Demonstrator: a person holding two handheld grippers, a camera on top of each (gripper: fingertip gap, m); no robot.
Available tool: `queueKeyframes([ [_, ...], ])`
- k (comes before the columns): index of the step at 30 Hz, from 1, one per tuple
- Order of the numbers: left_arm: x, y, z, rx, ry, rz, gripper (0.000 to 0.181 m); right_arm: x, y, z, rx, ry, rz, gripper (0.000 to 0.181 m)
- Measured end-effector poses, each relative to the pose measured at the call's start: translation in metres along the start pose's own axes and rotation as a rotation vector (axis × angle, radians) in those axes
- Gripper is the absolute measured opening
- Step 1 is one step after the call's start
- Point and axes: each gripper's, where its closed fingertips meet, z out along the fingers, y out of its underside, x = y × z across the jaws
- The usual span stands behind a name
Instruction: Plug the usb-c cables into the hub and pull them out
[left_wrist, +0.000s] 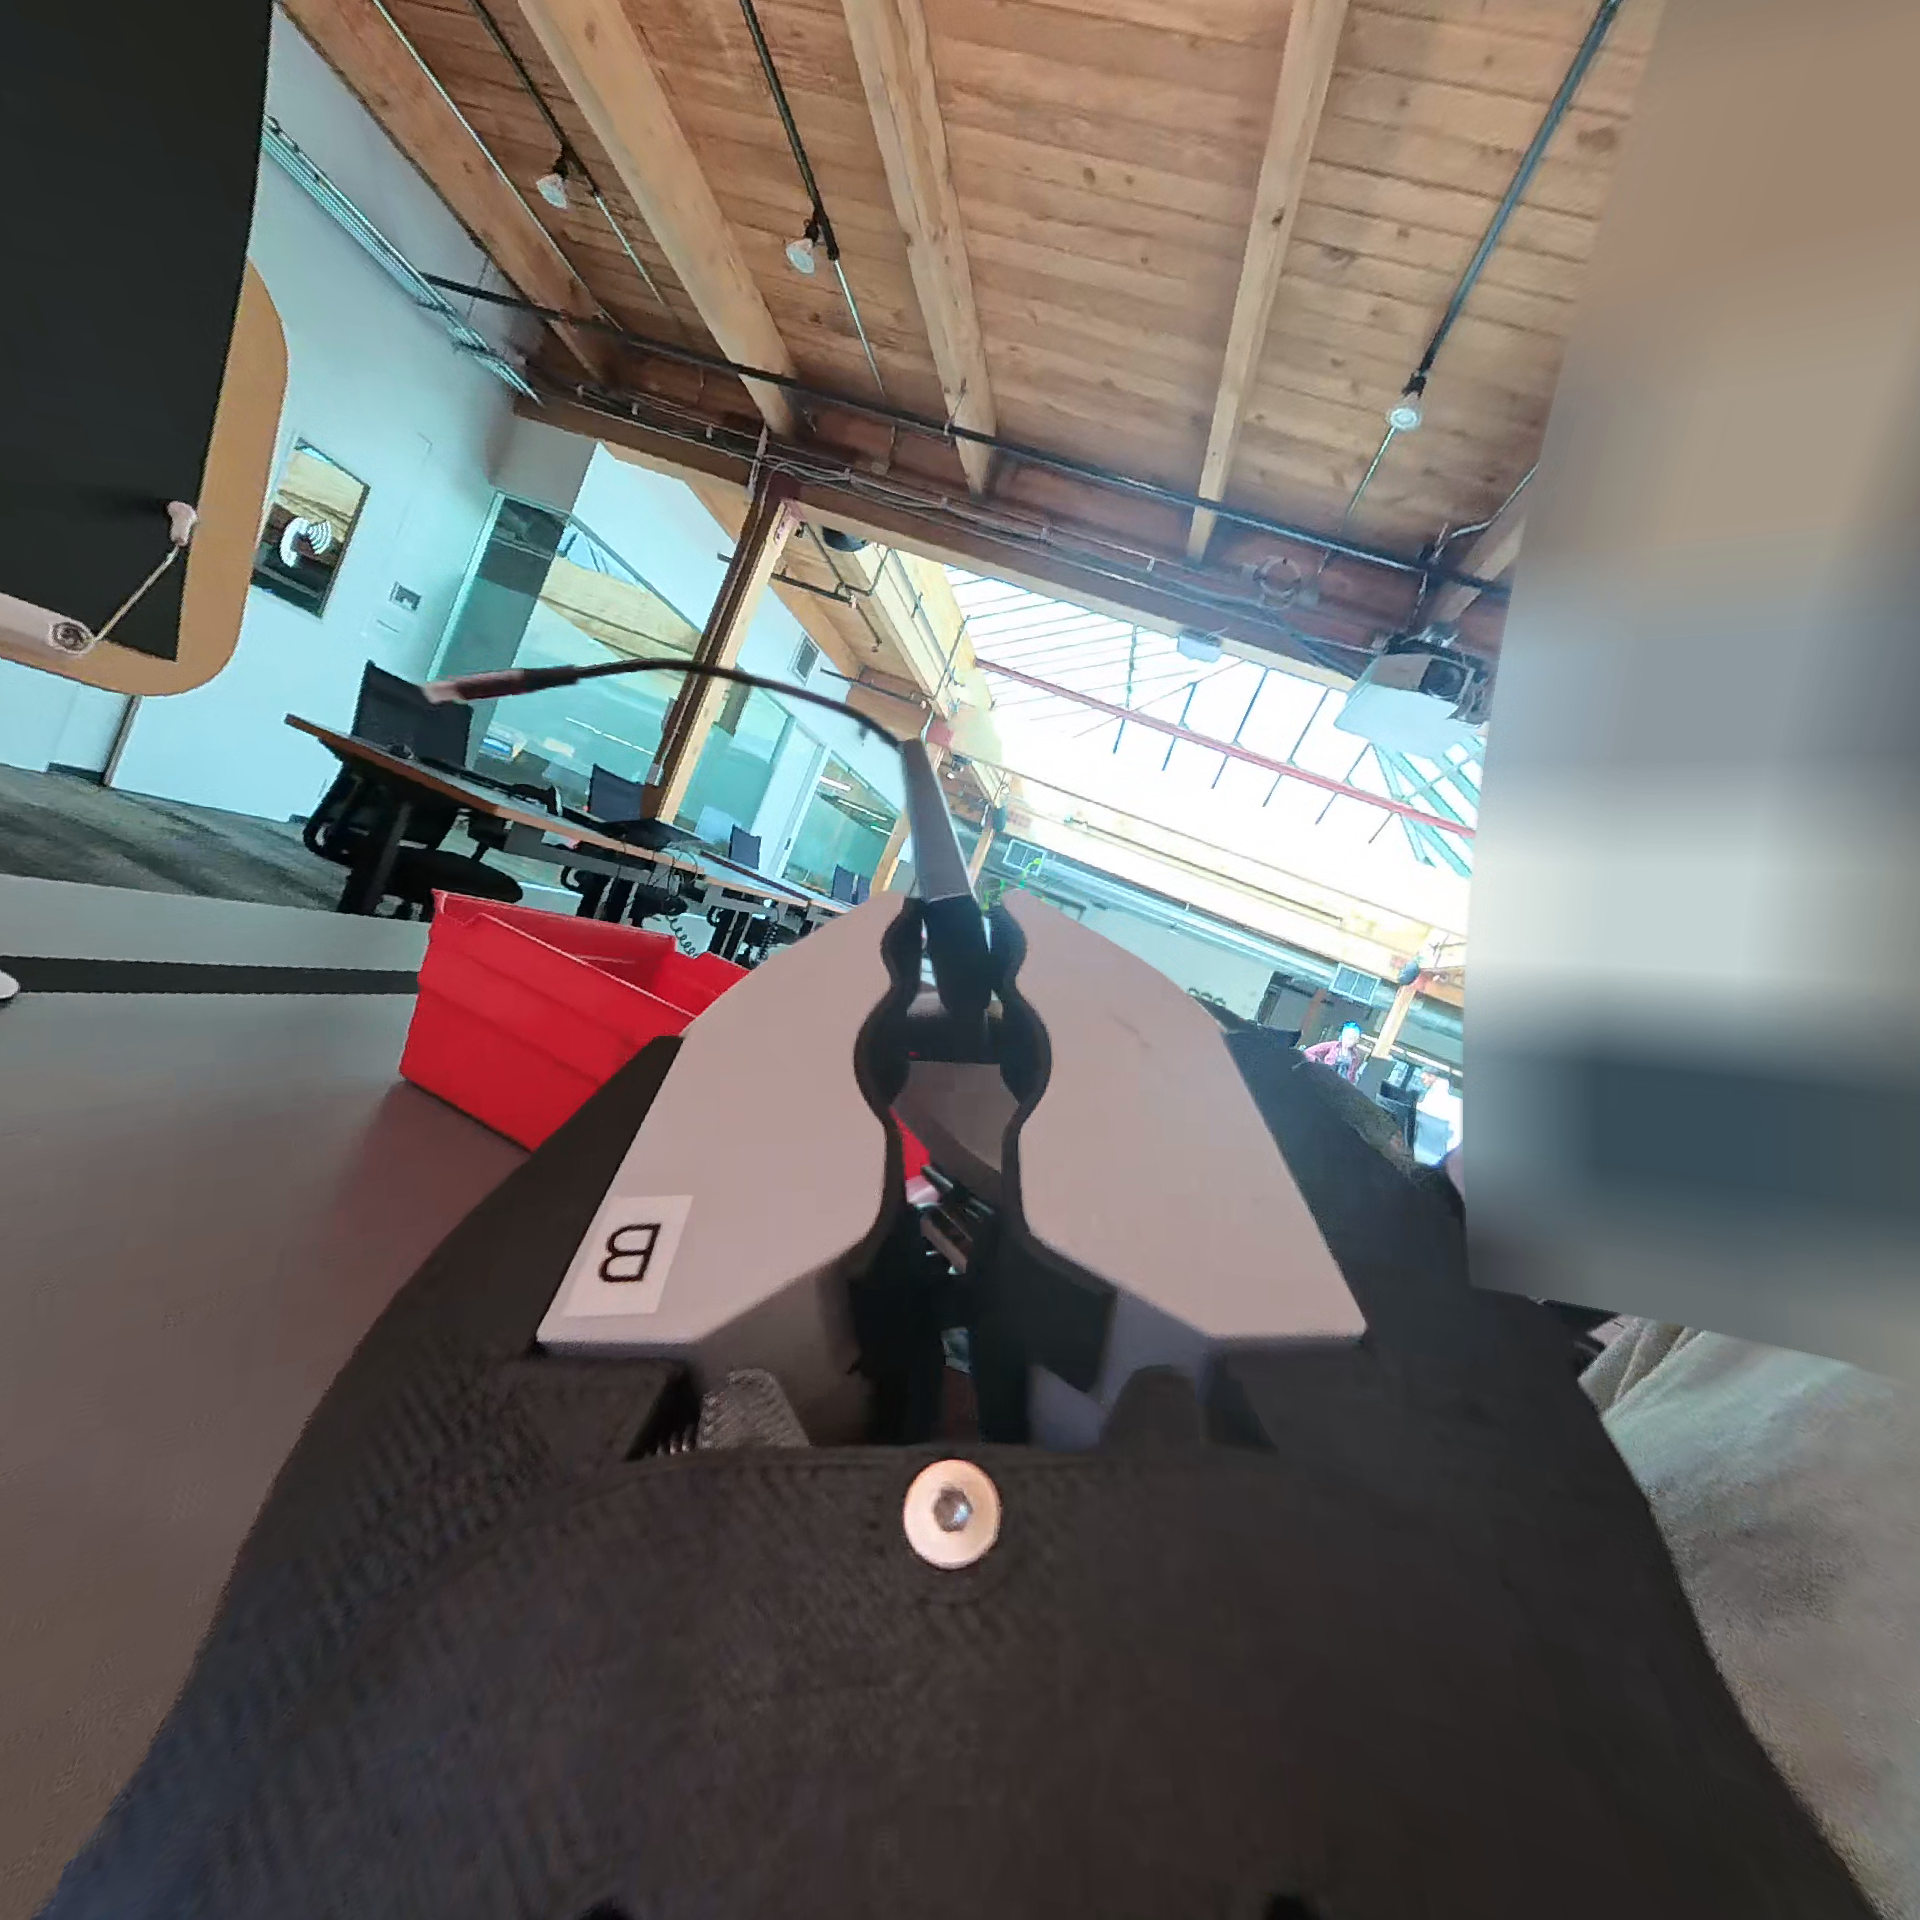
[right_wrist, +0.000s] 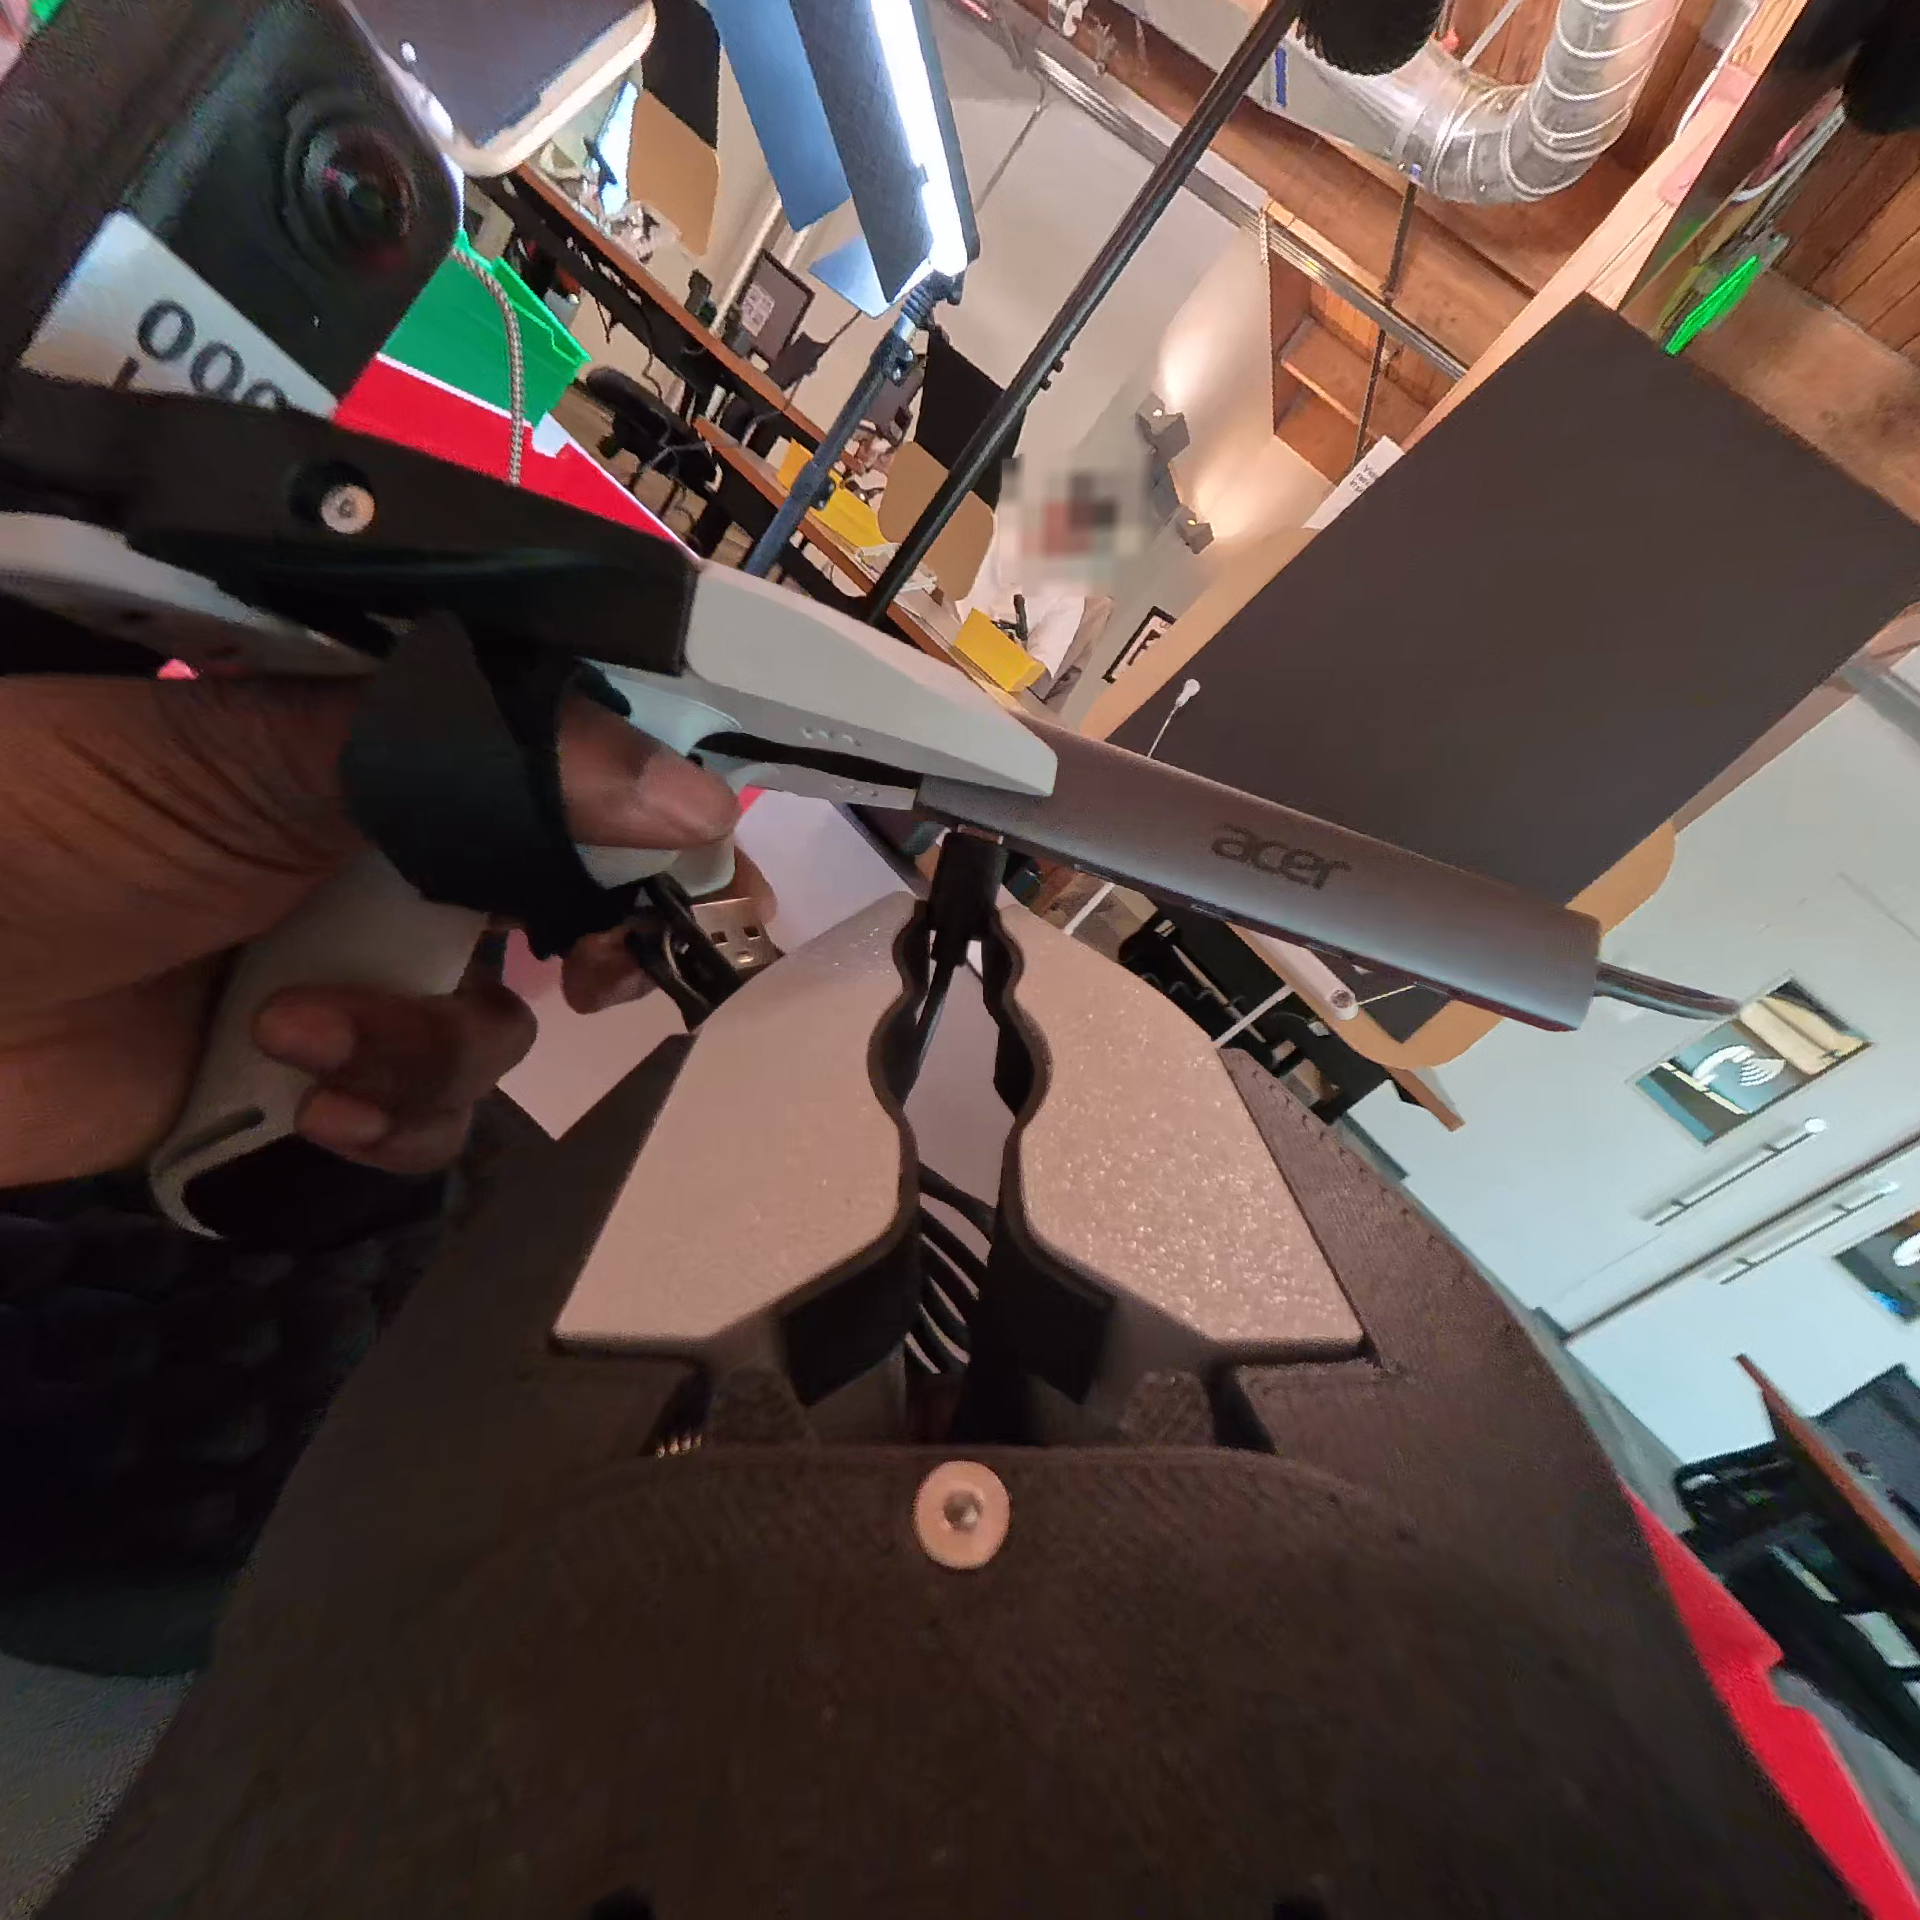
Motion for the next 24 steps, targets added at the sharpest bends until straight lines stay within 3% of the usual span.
queueKeyframes([
  [5,-0.001,-0.005,-0.006,0.053,-0.06,0.08,0.008,-0.005,-0.002,0.003,0.031,0.012,0.011,0.009],
  [13,0.005,-0.019,-0.01,0.165,-0.011,-0.018,0.006,-0.011,-0.01,-0.006,0.125,0.04,0.081,0.001],
  [17,0.016,-0.026,-0.005,0.149,-0.007,0.111,0.007,-0.005,-0.021,-0.007,0.189,0.017,0.137,0.001],
  [20,0.014,-0.026,-0.002,0.121,-0.006,0.081,0.008,-0.004,-0.021,-0.004,0.181,0.002,0.168,0.002],
  [23,0.009,-0.019,-0.006,0.108,-0.079,0.166,0.008,0.002,-0.019,-0.006,0.157,-0.028,0.248,0.027],
  [24,0.009,-0.019,-0.007,0.107,-0.09,0.179,0.008,0.002,-0.018,-0.006,0.14,-0.041,0.26,0.028],
])
